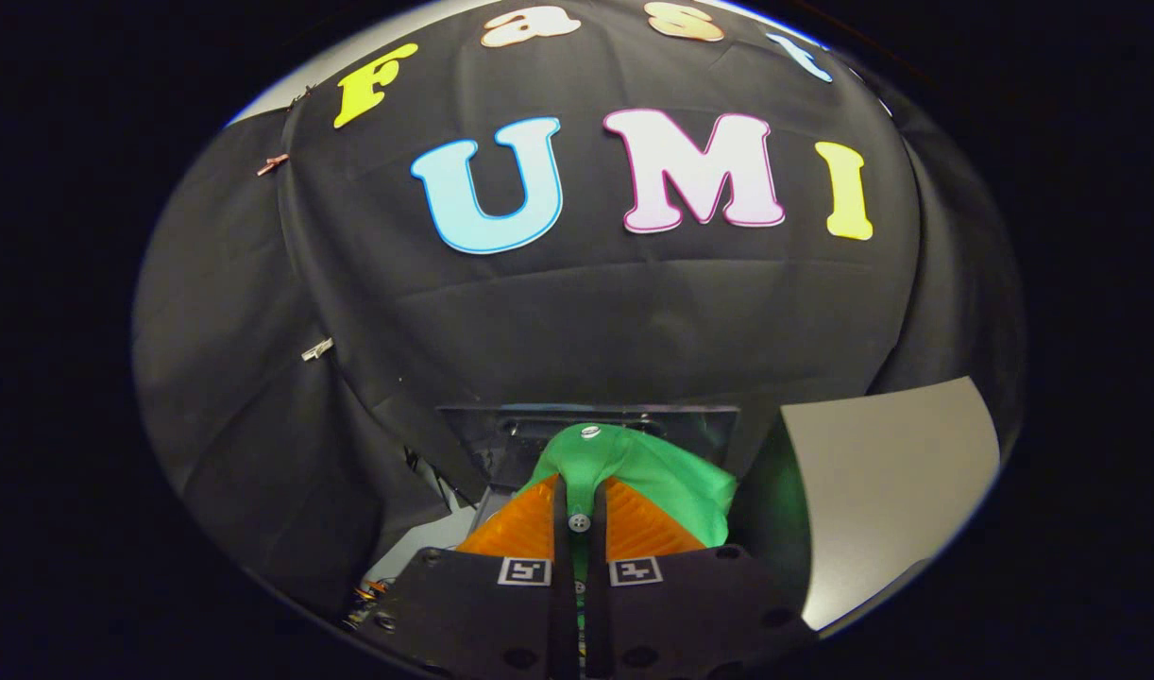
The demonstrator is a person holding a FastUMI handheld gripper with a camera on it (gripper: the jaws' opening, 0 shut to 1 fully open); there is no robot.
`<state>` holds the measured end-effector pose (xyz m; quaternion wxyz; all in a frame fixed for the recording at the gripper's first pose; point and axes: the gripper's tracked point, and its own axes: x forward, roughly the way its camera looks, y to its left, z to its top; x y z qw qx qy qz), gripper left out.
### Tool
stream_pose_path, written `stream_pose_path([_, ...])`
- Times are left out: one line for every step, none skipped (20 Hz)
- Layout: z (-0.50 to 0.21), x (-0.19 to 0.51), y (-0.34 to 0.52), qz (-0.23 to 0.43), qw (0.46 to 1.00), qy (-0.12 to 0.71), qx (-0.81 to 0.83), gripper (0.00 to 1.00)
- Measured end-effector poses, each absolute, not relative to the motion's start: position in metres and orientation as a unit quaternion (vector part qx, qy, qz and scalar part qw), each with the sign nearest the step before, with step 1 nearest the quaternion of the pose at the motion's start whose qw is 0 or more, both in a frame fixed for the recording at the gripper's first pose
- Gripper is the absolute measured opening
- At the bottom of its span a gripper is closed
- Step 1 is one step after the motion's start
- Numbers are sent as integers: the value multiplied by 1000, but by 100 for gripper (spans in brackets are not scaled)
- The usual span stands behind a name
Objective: Put the clothes into the washing machine and then close the washing machine lid.
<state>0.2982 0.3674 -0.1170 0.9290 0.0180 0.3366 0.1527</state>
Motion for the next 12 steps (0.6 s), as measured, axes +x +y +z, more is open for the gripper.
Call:
stream_pose_path([-129,297,374,157,926,342,20,8])
stream_pose_path([-140,296,379,160,923,348,22,8])
stream_pose_path([-153,295,383,161,920,356,23,8])
stream_pose_path([-166,296,387,163,918,362,25,8])
stream_pose_path([-179,295,391,162,915,368,23,8])
stream_pose_path([-192,295,392,161,914,373,19,8])
stream_pose_path([-205,296,394,161,911,379,15,8])
stream_pose_path([-216,294,393,159,909,384,10,8])
stream_pose_path([-228,294,391,155,908,389,6,8])
stream_pose_path([-237,295,388,149,908,391,2,8])
stream_pose_path([-249,298,386,144,908,394,-1,8])
stream_pose_path([-259,298,383,139,907,398,-4,8])
